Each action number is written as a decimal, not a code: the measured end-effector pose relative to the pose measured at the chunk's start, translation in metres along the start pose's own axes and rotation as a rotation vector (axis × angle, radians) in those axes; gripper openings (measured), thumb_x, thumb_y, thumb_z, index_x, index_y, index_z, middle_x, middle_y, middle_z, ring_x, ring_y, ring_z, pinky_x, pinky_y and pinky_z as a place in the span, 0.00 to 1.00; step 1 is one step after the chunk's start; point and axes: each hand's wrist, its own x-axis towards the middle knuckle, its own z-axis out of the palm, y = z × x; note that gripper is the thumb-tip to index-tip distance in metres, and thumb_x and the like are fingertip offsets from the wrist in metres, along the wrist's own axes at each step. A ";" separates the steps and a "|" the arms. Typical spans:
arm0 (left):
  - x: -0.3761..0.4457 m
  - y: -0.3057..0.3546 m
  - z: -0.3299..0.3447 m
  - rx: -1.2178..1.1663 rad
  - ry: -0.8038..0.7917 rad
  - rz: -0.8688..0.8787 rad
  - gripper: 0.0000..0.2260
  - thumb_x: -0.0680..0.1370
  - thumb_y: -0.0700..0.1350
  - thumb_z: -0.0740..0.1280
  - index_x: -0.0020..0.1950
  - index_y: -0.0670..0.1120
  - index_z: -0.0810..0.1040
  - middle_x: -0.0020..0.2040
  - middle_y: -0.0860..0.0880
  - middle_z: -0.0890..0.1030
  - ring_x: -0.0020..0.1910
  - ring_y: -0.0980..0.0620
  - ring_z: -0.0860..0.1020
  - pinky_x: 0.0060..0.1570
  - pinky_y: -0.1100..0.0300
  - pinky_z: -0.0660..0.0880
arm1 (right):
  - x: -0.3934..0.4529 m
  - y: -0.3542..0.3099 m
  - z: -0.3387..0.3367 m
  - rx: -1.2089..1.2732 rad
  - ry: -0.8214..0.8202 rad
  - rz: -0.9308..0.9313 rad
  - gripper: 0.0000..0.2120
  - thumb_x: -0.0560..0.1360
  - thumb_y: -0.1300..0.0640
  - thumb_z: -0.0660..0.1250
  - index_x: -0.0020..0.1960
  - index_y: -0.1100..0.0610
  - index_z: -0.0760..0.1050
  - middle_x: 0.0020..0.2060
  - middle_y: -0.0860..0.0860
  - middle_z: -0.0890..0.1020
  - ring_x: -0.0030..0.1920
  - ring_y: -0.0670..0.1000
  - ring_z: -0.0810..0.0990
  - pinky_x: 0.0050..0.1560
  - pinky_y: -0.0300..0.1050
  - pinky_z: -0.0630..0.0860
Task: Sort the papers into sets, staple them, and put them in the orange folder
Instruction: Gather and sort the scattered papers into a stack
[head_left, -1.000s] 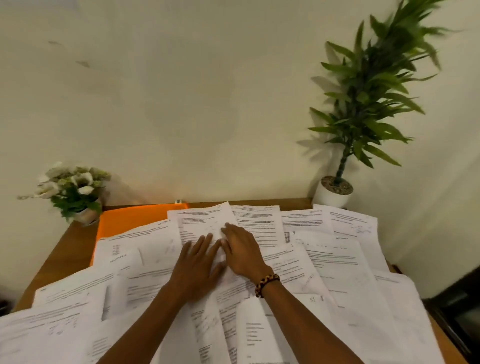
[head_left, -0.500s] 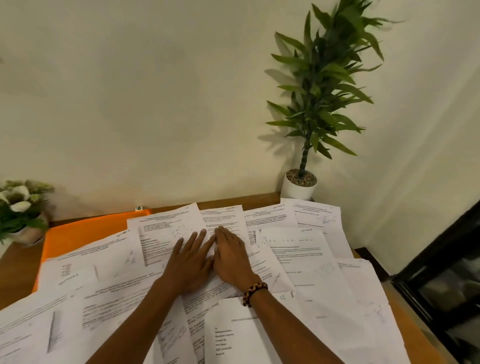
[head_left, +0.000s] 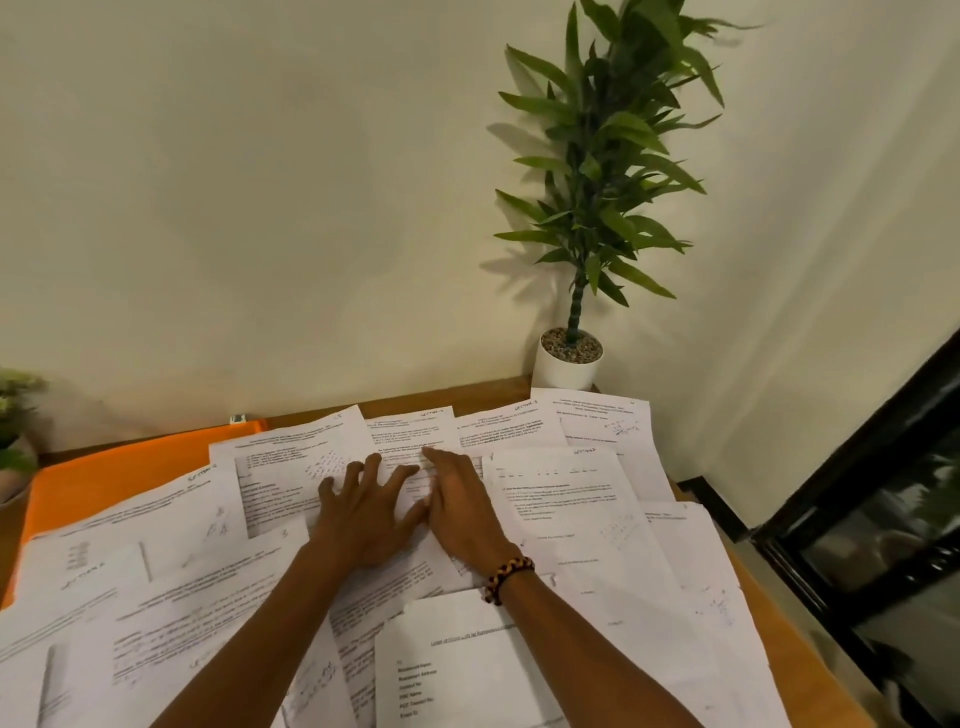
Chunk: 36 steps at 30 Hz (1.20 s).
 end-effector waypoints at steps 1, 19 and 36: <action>0.000 0.002 0.002 -0.002 -0.012 0.003 0.49 0.63 0.81 0.30 0.79 0.62 0.54 0.82 0.47 0.53 0.80 0.43 0.54 0.74 0.34 0.53 | -0.001 -0.002 -0.005 0.041 0.055 0.008 0.23 0.80 0.65 0.60 0.74 0.55 0.69 0.69 0.54 0.73 0.70 0.52 0.71 0.73 0.44 0.69; -0.010 0.020 0.017 -0.124 0.018 0.128 0.40 0.71 0.76 0.38 0.81 0.62 0.52 0.83 0.47 0.49 0.82 0.44 0.48 0.76 0.32 0.44 | -0.024 0.034 -0.068 -0.055 -0.019 0.438 0.08 0.75 0.53 0.73 0.47 0.55 0.75 0.37 0.46 0.77 0.49 0.55 0.80 0.58 0.53 0.75; -0.025 0.020 0.018 -0.145 0.060 0.112 0.56 0.64 0.85 0.48 0.83 0.51 0.47 0.83 0.51 0.49 0.82 0.50 0.48 0.79 0.38 0.43 | -0.023 -0.008 -0.131 -0.138 0.955 0.147 0.06 0.84 0.60 0.61 0.51 0.60 0.74 0.47 0.53 0.78 0.43 0.52 0.76 0.37 0.44 0.66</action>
